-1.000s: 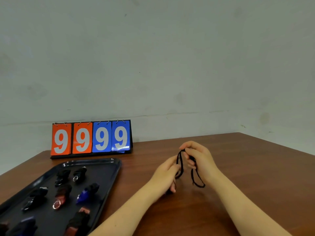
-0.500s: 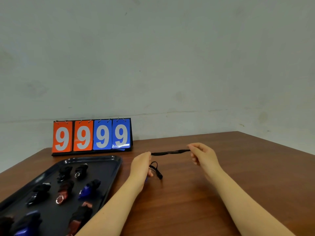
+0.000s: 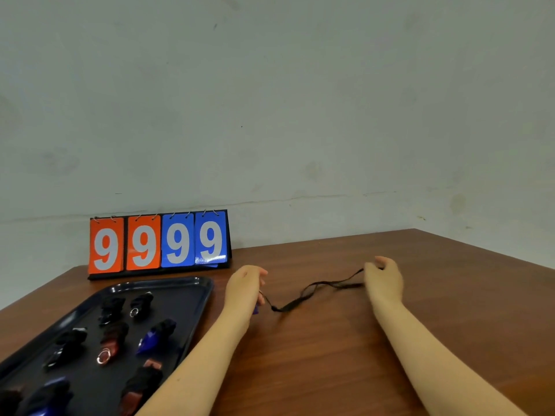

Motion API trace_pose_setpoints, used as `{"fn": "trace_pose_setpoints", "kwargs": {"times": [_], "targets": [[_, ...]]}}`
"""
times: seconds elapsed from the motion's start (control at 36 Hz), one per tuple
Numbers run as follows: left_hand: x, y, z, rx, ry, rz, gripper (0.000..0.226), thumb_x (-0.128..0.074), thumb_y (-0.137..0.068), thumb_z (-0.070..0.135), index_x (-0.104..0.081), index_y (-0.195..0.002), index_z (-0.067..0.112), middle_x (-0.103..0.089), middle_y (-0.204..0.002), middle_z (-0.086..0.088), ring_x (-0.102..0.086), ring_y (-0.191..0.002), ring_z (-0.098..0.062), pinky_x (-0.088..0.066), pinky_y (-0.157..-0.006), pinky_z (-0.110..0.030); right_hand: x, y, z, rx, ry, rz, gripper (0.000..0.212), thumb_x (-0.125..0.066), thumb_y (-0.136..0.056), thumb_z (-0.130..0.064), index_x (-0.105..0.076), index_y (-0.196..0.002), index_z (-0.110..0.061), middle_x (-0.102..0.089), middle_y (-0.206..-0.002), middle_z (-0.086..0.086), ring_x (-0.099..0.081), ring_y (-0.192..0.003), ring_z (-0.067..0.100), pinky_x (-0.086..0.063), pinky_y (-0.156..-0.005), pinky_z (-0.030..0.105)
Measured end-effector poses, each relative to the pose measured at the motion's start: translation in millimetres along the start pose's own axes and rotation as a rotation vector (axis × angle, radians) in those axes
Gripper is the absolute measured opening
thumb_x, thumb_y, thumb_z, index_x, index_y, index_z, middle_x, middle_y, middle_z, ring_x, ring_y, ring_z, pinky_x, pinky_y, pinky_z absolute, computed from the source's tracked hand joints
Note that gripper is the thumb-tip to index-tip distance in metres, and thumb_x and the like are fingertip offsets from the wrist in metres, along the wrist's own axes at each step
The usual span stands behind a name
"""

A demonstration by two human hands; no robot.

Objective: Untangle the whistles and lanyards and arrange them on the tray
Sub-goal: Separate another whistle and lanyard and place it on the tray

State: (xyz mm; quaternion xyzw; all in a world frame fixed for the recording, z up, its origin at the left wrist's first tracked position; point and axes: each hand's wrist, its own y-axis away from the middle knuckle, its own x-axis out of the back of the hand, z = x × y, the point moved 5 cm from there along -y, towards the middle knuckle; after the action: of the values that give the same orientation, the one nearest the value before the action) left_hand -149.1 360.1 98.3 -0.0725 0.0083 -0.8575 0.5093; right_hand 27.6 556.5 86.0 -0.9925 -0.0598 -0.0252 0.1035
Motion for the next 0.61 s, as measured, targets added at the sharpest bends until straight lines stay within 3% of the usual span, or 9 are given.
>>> {"fn": "trace_pose_setpoints", "kwargs": {"times": [0.06, 0.11, 0.17, 0.25, 0.33, 0.42, 0.5, 0.61], "targets": [[-5, 5, 5, 0.121, 0.097, -0.058, 0.018, -0.050, -0.095, 0.010, -0.053, -0.077, 0.007, -0.050, -0.064, -0.007, -0.046, -0.052, -0.017, -0.047, -0.067, -0.034, -11, 12, -10, 0.166, 0.344, -0.117, 0.045, -0.050, -0.095, -0.019, -0.043, -0.139, -0.016, -0.050, -0.131, 0.011, -0.048, -0.110, 0.026, -0.042, -0.088, 0.038], [-8, 9, 10, 0.138, 0.245, -0.092, 0.014, -0.051, -0.093, 0.004, -0.054, -0.079, 0.006, -0.049, -0.063, -0.007, -0.043, -0.049, -0.017, -0.043, -0.056, -0.029, -24, 27, -18, 0.354, 0.548, -0.164, 0.045, -0.052, -0.094, -0.026, -0.044, -0.138, -0.022, -0.047, -0.133, 0.009, -0.039, -0.126, 0.028, -0.039, -0.098, 0.038], [-8, 14, 14, 0.105, 0.375, -0.111, 0.013, -0.050, -0.092, 0.001, -0.056, -0.081, 0.005, -0.048, -0.062, -0.006, -0.040, -0.048, -0.016, -0.040, -0.050, -0.026, -39, 44, -25, 0.525, 0.528, -0.274, 0.037, -0.052, -0.094, -0.030, -0.050, -0.131, -0.028, -0.050, -0.127, -0.002, -0.043, -0.123, 0.018, -0.040, -0.100, 0.033], [-6, 19, 19, 0.062, 0.441, -0.137, 0.014, -0.049, -0.091, 0.001, -0.057, -0.080, 0.005, -0.048, -0.059, -0.005, -0.040, -0.046, -0.016, -0.040, -0.048, -0.026, -64, 74, -28, 0.636, 0.424, -0.638, 0.034, -0.052, -0.095, -0.037, -0.052, -0.129, -0.038, -0.050, -0.126, -0.019, -0.040, -0.121, -0.002, -0.035, -0.104, 0.025], [-5, 20, 20, 0.028, 0.425, -0.160, 0.012, -0.049, -0.091, 0.002, -0.058, -0.083, 0.006, -0.049, -0.059, -0.004, -0.042, -0.046, -0.014, -0.042, -0.049, -0.026, -79, 96, -25, 0.723, 0.518, -0.856, 0.024, -0.051, -0.096, -0.041, -0.062, -0.114, -0.030, -0.057, -0.117, -0.014, -0.047, -0.111, 0.000, -0.036, -0.099, 0.022], [-4, 17, 19, 0.024, 0.353, -0.137, 0.012, -0.048, -0.091, 0.002, -0.058, -0.084, 0.006, -0.050, -0.061, -0.004, -0.043, -0.047, -0.015, -0.043, -0.053, -0.028, -80, 98, -22, 0.571, 0.445, -0.945, 0.027, -0.047, -0.099, -0.033, -0.060, -0.080, -0.019, -0.061, -0.079, -0.004, -0.057, -0.077, 0.009, -0.044, -0.076, 0.023], [-3, 5, 10, 0.077, 0.170, -0.083, 0.016, -0.052, -0.092, 0.009, -0.057, -0.077, 0.008, -0.049, -0.060, -0.005, -0.043, -0.046, -0.015, -0.042, -0.051, -0.028, -72, 77, -22, 0.388, 0.232, -0.814, 0.031, -0.041, -0.101, -0.031, -0.054, -0.075, -0.021, -0.057, -0.062, -0.008, -0.055, -0.062, 0.011, -0.044, -0.069, 0.025], [-11, 6, 2, -0.245, -0.405, -0.225, 0.019, -0.055, -0.094, 0.037, -0.067, -0.090, 0.023, -0.062, -0.072, 0.005, -0.051, -0.053, -0.008, -0.045, -0.056, -0.023, -60, 51, -17, 0.096, -0.138, -0.639, 0.034, -0.041, -0.102, -0.025, -0.049, -0.071, -0.013, -0.039, -0.047, -0.011, -0.033, -0.048, 0.010, -0.029, -0.052, 0.024]]}}
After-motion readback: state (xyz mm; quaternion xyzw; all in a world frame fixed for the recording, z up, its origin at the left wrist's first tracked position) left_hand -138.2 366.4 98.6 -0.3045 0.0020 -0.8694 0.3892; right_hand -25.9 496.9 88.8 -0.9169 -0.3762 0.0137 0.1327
